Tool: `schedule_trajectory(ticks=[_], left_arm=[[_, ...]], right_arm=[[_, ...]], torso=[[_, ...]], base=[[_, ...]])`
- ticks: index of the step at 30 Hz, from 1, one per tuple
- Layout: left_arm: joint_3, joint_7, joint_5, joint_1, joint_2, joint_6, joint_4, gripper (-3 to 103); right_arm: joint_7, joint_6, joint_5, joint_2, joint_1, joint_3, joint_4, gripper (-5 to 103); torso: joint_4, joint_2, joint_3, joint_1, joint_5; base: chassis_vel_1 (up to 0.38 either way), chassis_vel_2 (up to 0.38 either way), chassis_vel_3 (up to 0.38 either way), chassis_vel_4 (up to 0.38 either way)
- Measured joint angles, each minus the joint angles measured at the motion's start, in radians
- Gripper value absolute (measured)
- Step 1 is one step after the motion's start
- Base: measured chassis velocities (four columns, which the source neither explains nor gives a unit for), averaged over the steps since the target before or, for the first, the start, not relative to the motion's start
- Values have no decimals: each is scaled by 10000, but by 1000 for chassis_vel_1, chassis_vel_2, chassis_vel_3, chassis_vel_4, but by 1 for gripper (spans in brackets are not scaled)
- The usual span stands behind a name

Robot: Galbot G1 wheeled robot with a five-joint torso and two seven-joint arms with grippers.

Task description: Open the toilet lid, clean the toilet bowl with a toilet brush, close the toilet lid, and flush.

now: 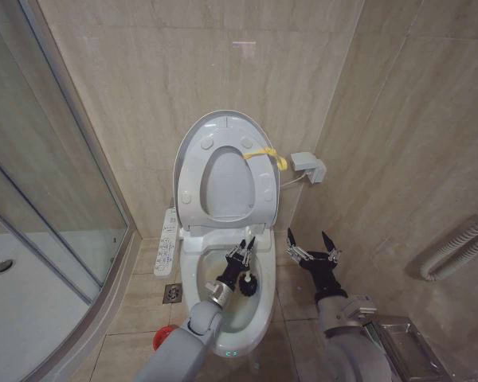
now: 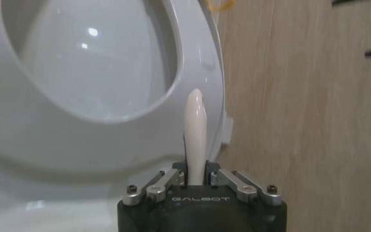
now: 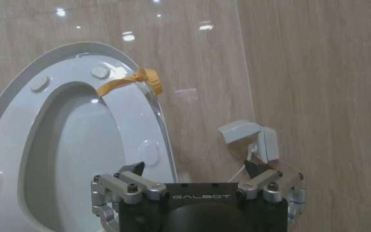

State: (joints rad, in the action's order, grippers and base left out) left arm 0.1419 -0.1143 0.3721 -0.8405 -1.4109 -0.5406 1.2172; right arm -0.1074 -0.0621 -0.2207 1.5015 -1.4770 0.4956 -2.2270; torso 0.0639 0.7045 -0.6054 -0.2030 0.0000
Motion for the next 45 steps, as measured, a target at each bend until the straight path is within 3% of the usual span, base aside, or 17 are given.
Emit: schedule_trajectory(ticks=[12,17,25,31,40,45], left_arm=[[123,-94,44,509,-130,-52,-162,18],[146,-189,24,447,-209,-247,-930,18],[140,-209,66,750,-250,-226,-586,18],[275,-302,63,594,-288,-208,-1076,18],[236,-331,45,818,-396,-167,-863,18],[257,-440,-271,478,-375,-378,-1380,18]], right_arm=[[0,0,0,0,0,0,0,100],[0,0,0,0,0,0,0,100],[0,0,0,0,0,0,0,100],[0,0,0,0,0,0,0,100],[0,0,0,0,0,0,0,100],[0,0,0,0,0,0,0,100]], torso=[[6,0,0,0,1],[-1,0,0,0,-1],[5,0,0,0,0],[-2,0,-1,0,0],[5,0,0,0,0],[0,0,0,0,-1]], base=[[0,0,0,0],[0,0,0,0],[0,0,0,0],[0,0,0,0],[0,0,0,0],[0,0,0,0]])
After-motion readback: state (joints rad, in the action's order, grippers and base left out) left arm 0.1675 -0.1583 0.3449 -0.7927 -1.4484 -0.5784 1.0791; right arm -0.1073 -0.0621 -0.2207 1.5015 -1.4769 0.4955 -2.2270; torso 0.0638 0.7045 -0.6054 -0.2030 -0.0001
